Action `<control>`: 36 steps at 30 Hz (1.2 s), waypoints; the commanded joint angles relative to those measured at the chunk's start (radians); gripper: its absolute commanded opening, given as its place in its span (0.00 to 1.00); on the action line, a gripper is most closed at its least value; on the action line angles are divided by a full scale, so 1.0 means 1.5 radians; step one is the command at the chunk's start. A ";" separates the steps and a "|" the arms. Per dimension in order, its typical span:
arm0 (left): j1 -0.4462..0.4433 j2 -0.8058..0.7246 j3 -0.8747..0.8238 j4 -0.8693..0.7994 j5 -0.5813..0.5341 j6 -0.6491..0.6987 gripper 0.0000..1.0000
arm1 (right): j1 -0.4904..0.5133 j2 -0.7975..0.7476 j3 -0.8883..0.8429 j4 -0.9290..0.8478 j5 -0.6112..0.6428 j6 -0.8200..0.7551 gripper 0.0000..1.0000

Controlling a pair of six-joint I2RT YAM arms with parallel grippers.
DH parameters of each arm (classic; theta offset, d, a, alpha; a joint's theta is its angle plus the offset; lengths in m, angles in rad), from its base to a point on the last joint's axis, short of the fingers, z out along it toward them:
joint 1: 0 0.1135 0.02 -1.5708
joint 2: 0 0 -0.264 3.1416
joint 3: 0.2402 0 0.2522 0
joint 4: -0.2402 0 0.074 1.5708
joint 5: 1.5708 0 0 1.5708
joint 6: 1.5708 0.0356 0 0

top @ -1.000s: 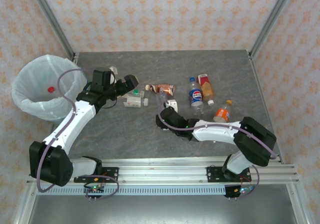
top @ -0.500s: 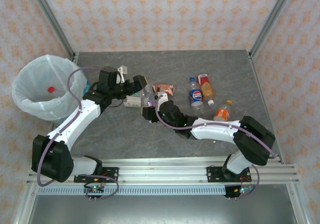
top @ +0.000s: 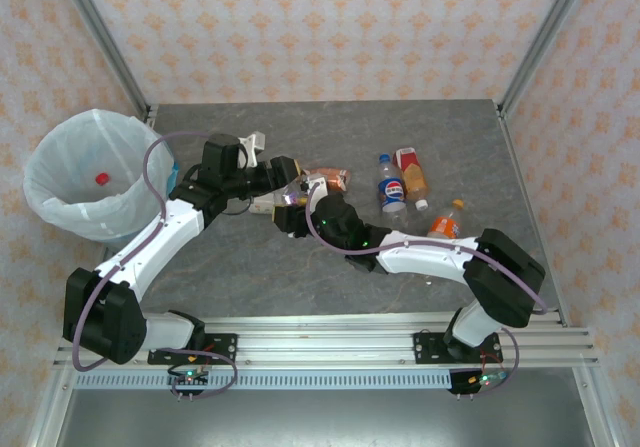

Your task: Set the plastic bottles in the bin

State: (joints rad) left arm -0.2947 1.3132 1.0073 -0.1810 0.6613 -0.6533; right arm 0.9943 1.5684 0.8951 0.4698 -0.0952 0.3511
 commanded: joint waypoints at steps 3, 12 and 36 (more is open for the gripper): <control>-0.003 -0.013 0.009 -0.010 0.002 0.010 0.67 | 0.002 -0.013 0.037 0.008 -0.004 -0.022 0.43; -0.003 -0.025 0.003 0.002 -0.024 0.002 0.61 | 0.002 -0.013 0.009 0.052 0.011 0.005 0.47; -0.003 0.014 0.097 -0.102 -0.223 0.018 0.56 | -0.021 -0.160 -0.128 0.007 0.231 0.034 0.99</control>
State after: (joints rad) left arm -0.2947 1.3254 1.1061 -0.2924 0.4091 -0.6285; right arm 0.9680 1.3628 0.7528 0.4461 0.0849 0.3561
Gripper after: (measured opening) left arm 0.560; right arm 0.992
